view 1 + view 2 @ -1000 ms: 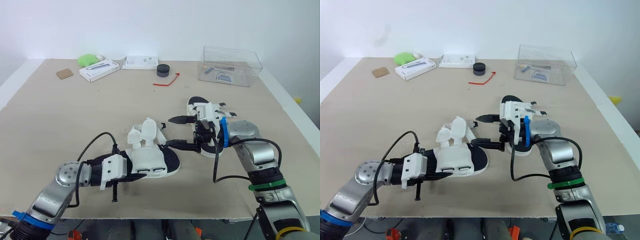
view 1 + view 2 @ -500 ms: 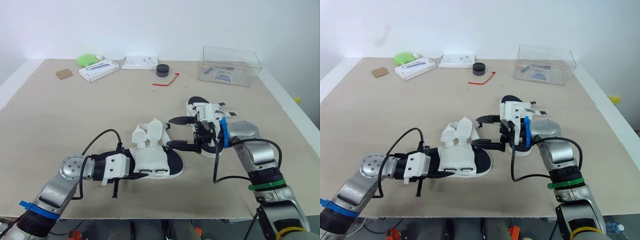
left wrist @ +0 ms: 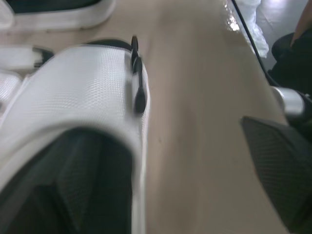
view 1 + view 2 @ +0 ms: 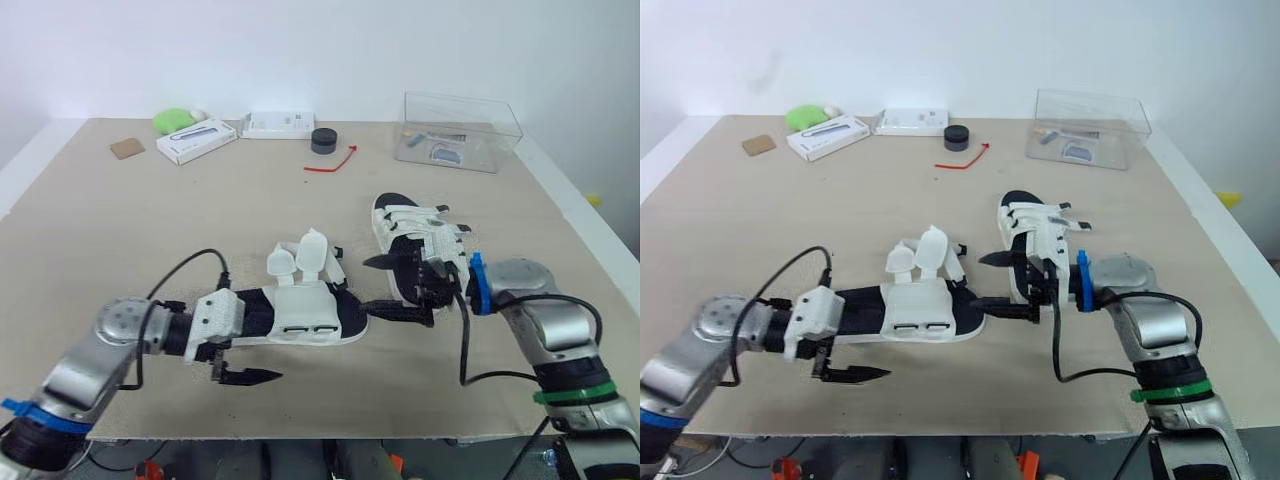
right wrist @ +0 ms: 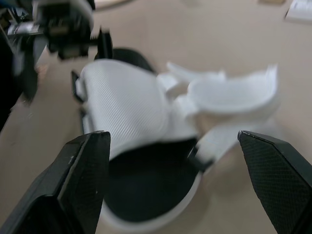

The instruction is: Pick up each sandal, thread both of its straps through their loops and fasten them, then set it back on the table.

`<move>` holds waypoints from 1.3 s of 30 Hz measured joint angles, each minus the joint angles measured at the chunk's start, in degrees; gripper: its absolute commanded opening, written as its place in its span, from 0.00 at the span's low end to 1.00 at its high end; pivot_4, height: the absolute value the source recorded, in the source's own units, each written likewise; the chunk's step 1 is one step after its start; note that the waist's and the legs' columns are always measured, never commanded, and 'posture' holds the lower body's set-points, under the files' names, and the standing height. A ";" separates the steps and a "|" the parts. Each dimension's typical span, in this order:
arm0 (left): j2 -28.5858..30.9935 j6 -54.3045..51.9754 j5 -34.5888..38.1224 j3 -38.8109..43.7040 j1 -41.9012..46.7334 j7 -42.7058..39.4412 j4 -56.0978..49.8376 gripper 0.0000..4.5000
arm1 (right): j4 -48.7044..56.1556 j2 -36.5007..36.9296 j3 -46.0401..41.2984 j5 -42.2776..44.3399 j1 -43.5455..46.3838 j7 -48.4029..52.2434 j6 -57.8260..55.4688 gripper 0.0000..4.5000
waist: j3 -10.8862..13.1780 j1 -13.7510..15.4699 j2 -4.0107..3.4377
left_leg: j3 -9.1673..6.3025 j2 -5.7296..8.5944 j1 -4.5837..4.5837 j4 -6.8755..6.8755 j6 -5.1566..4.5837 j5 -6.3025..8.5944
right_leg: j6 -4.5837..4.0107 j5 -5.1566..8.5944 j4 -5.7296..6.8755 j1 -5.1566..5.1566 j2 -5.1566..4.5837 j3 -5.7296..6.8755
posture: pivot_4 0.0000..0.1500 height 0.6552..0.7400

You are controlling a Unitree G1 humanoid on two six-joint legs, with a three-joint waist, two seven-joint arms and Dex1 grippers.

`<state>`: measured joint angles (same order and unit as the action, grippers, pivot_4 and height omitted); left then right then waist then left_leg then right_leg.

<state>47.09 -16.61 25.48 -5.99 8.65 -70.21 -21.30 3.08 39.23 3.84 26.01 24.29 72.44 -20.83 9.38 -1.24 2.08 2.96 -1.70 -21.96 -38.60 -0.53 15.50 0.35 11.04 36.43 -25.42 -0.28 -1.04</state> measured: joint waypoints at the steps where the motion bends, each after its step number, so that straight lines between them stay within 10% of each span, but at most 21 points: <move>1: 0.92 -0.11 0.38 0.59 -0.94 -0.31 -0.35 1.00 | 0.52 -0.01 0.00 0.00 -0.78 -0.16 -0.01 0.79 | 0.00 -0.02 0.00 | 0.02 0.00 0.03 0.00 0.00 0.00 | 0.00 0.00 0.02 0.00 0.01 -0.01 | 1.00 1.00; 8: 1.42 -0.68 1.17 1.52 -3.62 0.06 -2.36 1.00 | 0.74 -2.02 3.09 -2.88 -2.20 -1.31 2.40 0.01 | 0.00 0.05 0.01 | 0.05 0.02 0.20 -0.04 0.02 -0.04 | 0.03 -0.02 0.12 0.10 0.02 -0.04 | 1.00 1.00; 23: -1.19 -26.62 20.58 8.64 2.50 10.24 -0.92 1.00 | -1.30 -5.61 10.08 -9.59 -0.79 -3.89 3.24 0.01 | 0.01 0.03 0.02 | 0.05 0.05 0.44 -0.02 0.02 -0.04 | -0.14 0.25 0.59 0.09 0.03 -0.07 | 1.00 1.00; 39: -14.91 -54.53 34.18 19.94 20.48 35.51 26.28 1.00 | -2.18 -6.02 11.42 -11.66 0.58 -3.74 5.19 0.01 | -0.01 -0.02 0.17 | -0.01 0.07 0.53 -0.03 0.08 -0.04 | -0.19 0.24 0.66 0.18 0.01 -0.06 | 1.00 1.00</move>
<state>32.18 -71.14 59.67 13.95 29.13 -34.70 4.98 0.90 33.22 15.26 14.35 24.87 68.70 -15.64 9.37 -1.26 2.25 2.95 -1.62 -21.43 -38.63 -0.45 15.46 0.16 11.27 37.09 -25.25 -0.27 -1.10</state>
